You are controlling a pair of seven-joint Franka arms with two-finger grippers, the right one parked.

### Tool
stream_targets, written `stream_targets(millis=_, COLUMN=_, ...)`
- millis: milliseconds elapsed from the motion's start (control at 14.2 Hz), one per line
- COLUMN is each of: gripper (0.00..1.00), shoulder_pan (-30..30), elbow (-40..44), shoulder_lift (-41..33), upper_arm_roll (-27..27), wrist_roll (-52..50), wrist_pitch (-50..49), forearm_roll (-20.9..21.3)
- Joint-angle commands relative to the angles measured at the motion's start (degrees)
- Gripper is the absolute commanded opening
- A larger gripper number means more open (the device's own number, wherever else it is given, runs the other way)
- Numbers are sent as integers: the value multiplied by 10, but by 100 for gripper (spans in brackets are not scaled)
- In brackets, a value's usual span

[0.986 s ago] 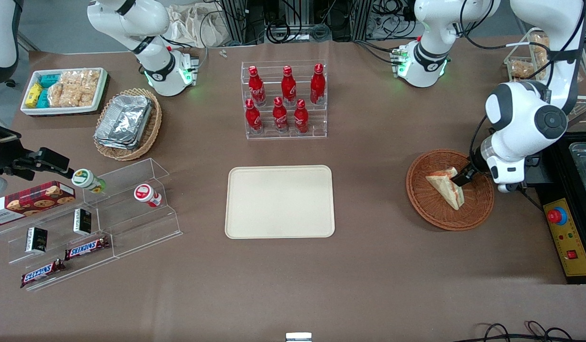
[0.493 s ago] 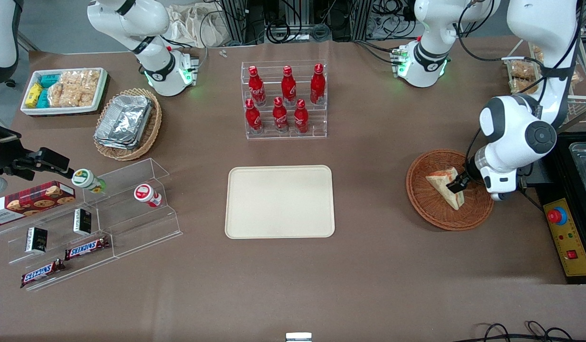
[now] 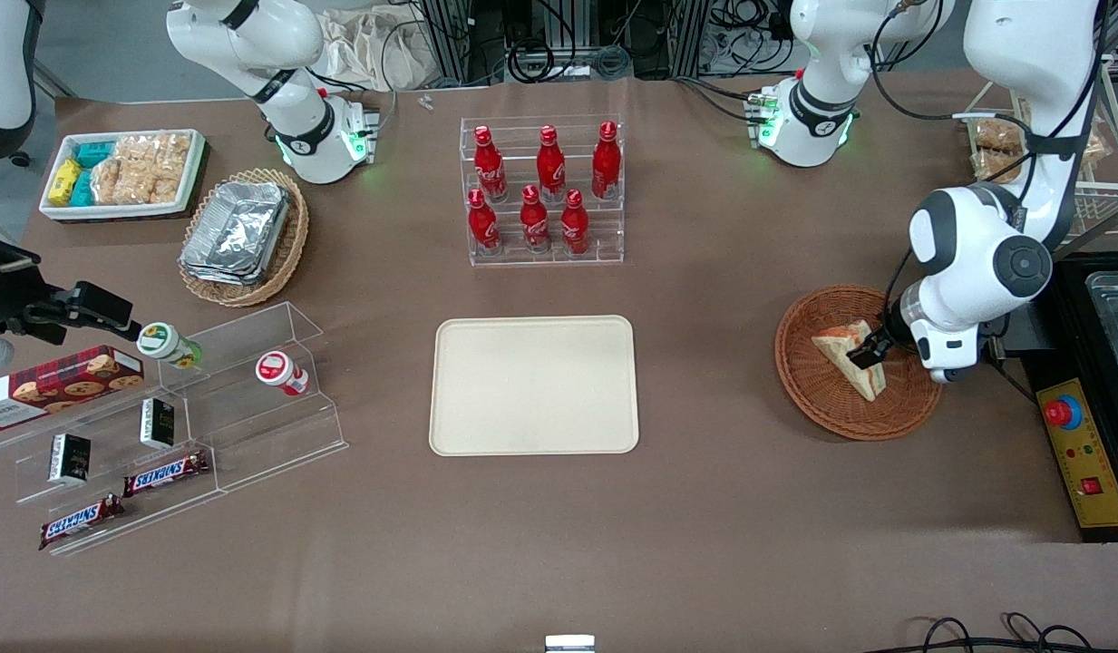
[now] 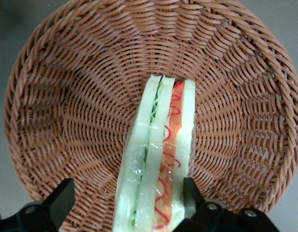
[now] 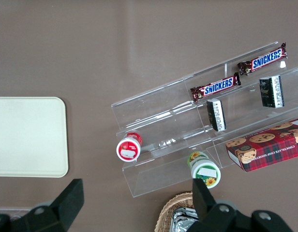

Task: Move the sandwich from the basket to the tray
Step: 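Close the left gripper on the sandwich's crust edge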

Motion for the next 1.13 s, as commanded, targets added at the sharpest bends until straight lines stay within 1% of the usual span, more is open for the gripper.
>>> stream_targets(millis=0, gripper=99, shoulder_pan=-7, elbow=-8, shoulder_lift=18, upper_arm_roll=2, wrist_roll=-12, wrist_pitch=29, forearm_roll=-1)
stream_targets(millis=493, gripper=99, shoulder_pan=-8, elbow=-9, shoulder_lift=45, upper_arm_roll=2, wrist_roll=-12, wrist_pitch=66, forearm_roll=-3)
stream_targets(millis=563, gripper=89, shoulder_pan=-9, elbow=-9, shoulder_lift=46, upper_arm_roll=2, wrist_roll=-12, wrist_pitch=66, forearm_roll=-3)
stream_targets(millis=634, gripper=57, shoulder_pan=-9, elbow=-8, shoulder_lift=43, upper_arm_roll=1, wrist_roll=-12, wrist_pitch=65, forearm_roll=-3)
stream_targets(millis=704, gripper=39, shoulder_pan=-9, elbow=-6, shoulder_lift=40, upper_arm_roll=-3, wrist_roll=-12, wrist_pitch=64, forearm_roll=-3)
stream_targets(millis=775, gripper=16, shoulder_pan=-9, elbow=-5, shoulder_lift=36, upper_arm_roll=-4, wrist_roll=-14, wrist_pitch=63, forearm_roll=-3)
stream_targets(millis=845, gripper=0, shoulder_pan=-9, elbow=-3, shoulder_lift=30, upper_arm_roll=-4, wrist_roll=-9, wrist_pitch=57, forearm_roll=-3)
stream_targets(millis=1056, gripper=0, shoulder_pan=-9, elbow=11, shoulder_lift=-2, upper_arm_roll=-8, wrist_roll=-5, wrist_pitch=3, forearm_roll=-3)
